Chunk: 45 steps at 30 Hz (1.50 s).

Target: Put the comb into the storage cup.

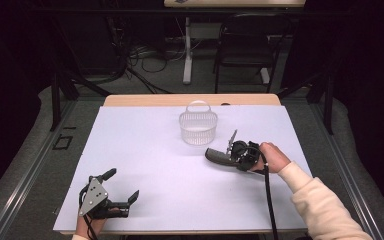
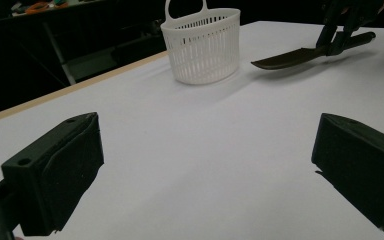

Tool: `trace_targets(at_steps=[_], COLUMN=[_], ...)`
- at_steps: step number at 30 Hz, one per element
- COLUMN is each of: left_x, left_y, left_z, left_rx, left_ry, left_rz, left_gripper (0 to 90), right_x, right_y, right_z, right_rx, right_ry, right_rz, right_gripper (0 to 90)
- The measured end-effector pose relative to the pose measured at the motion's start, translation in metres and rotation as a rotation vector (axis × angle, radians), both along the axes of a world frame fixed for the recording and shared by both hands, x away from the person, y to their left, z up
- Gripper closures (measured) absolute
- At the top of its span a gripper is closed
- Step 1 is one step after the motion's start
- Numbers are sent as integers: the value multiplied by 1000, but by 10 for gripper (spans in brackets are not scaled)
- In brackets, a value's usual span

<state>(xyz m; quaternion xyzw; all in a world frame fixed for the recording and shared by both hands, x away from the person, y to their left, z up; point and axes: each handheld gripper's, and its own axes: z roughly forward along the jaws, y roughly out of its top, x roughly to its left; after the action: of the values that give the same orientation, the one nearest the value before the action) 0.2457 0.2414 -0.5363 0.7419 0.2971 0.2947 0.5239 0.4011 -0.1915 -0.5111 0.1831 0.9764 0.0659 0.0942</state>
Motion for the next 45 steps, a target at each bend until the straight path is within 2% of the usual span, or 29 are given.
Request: trace_targets(at_steps=[8, 9, 12, 13, 16, 17, 20, 45], left_x=[0, 0, 0, 0, 0, 0, 0, 0], left_y=[0, 0, 0, 0, 0, 0, 0, 0], left_z=[0, 0, 0, 0, 0, 0, 0, 0], left_rx=[-2, -2, -1, -2, -1, -1, -2, -3], left_ry=[0, 0, -1, -1, -1, -1, -2, -2], left_rz=[0, 1, 2, 1, 1, 1, 2, 3], left_gripper=[3, 3, 3, 3, 3, 3, 3, 3], right_x=[-6, -7, -8, -9, -10, -12, -14, -23], right_y=[-6, -8, -9, -12, -14, -16, -20, -39], right_z=[7, 8, 10, 11, 13, 14, 16, 17], right_rx=[50, 70, 74, 96, 108, 132, 161, 300], right_ry=[-18, -15, -26, -25, -32, -37, -46, -83], right_rz=[-16, -23, -22, -39, -47, -52, -63, -128], right_gripper=[723, 723, 723, 723, 723, 723, 723, 723])
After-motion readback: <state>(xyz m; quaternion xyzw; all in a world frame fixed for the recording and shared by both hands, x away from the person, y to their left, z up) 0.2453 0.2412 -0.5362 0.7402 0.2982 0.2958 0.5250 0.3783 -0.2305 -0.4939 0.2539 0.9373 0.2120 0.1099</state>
